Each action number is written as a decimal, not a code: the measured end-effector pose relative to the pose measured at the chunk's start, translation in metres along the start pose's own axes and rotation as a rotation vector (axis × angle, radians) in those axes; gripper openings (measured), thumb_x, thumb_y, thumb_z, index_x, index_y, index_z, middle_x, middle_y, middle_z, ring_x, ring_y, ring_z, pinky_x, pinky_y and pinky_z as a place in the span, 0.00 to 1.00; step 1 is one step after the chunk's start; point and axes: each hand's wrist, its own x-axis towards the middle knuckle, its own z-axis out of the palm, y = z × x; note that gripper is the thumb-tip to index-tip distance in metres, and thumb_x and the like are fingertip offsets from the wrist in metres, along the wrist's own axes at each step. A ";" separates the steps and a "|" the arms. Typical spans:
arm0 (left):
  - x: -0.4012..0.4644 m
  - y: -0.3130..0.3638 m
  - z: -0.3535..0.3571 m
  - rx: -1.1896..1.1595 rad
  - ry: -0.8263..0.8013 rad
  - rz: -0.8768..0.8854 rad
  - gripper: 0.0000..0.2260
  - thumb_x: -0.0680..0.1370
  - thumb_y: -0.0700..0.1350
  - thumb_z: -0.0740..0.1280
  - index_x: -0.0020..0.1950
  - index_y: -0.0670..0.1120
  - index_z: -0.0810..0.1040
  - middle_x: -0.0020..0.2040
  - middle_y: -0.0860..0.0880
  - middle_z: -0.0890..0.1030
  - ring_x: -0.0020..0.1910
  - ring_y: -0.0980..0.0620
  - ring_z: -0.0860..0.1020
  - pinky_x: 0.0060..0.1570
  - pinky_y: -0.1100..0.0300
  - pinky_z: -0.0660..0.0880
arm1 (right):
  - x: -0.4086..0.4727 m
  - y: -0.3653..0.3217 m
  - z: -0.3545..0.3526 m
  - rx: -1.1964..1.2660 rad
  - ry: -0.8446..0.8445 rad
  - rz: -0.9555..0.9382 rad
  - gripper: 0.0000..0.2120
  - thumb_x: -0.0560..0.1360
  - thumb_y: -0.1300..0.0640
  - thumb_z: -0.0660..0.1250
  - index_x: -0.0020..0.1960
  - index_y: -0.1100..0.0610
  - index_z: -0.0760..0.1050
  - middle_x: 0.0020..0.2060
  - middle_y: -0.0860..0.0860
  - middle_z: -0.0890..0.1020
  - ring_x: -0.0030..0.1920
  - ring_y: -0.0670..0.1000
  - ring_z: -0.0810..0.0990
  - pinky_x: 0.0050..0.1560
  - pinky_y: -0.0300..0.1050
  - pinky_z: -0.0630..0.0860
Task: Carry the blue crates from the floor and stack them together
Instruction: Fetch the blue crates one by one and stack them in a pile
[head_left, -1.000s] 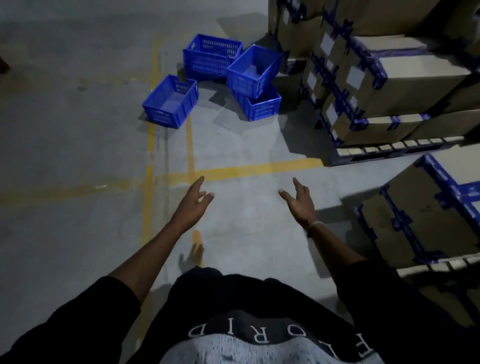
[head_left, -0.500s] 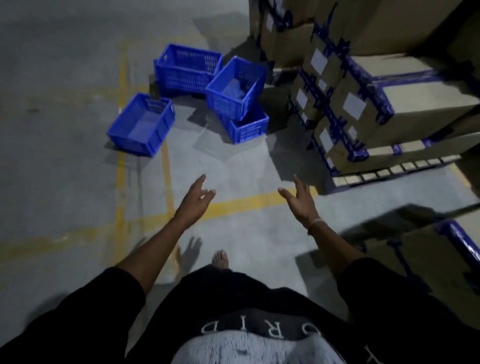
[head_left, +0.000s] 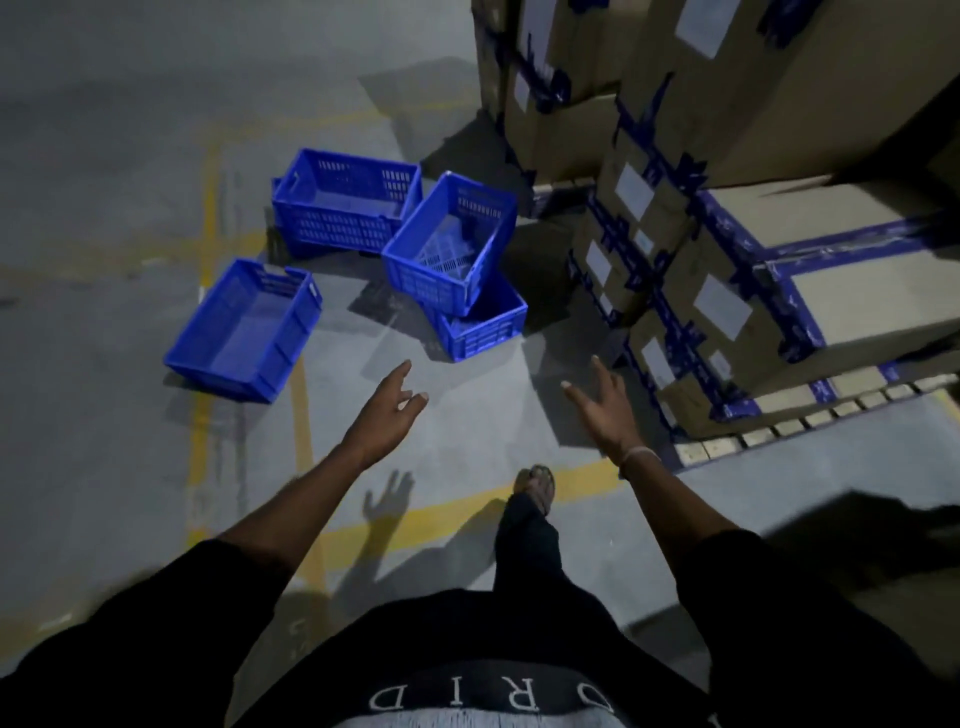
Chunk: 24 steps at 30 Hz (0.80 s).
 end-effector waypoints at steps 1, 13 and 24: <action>0.025 0.007 0.001 -0.008 0.006 -0.007 0.28 0.84 0.52 0.64 0.82 0.56 0.57 0.76 0.45 0.70 0.69 0.48 0.75 0.62 0.56 0.73 | 0.030 -0.004 -0.005 -0.009 -0.008 -0.003 0.37 0.76 0.38 0.66 0.79 0.47 0.55 0.78 0.52 0.56 0.76 0.59 0.60 0.73 0.55 0.62; 0.260 0.135 0.004 -0.114 0.220 -0.095 0.29 0.84 0.49 0.63 0.83 0.54 0.55 0.72 0.47 0.72 0.66 0.47 0.77 0.63 0.53 0.73 | 0.331 -0.122 -0.072 -0.146 -0.169 -0.110 0.38 0.76 0.38 0.65 0.79 0.46 0.53 0.79 0.52 0.53 0.77 0.56 0.58 0.73 0.53 0.59; 0.445 0.142 -0.023 -0.123 0.226 -0.208 0.30 0.84 0.53 0.63 0.83 0.54 0.53 0.61 0.53 0.74 0.54 0.52 0.77 0.59 0.45 0.77 | 0.556 -0.196 -0.049 -0.213 -0.275 -0.152 0.38 0.74 0.38 0.67 0.78 0.43 0.54 0.78 0.49 0.55 0.75 0.58 0.62 0.71 0.61 0.65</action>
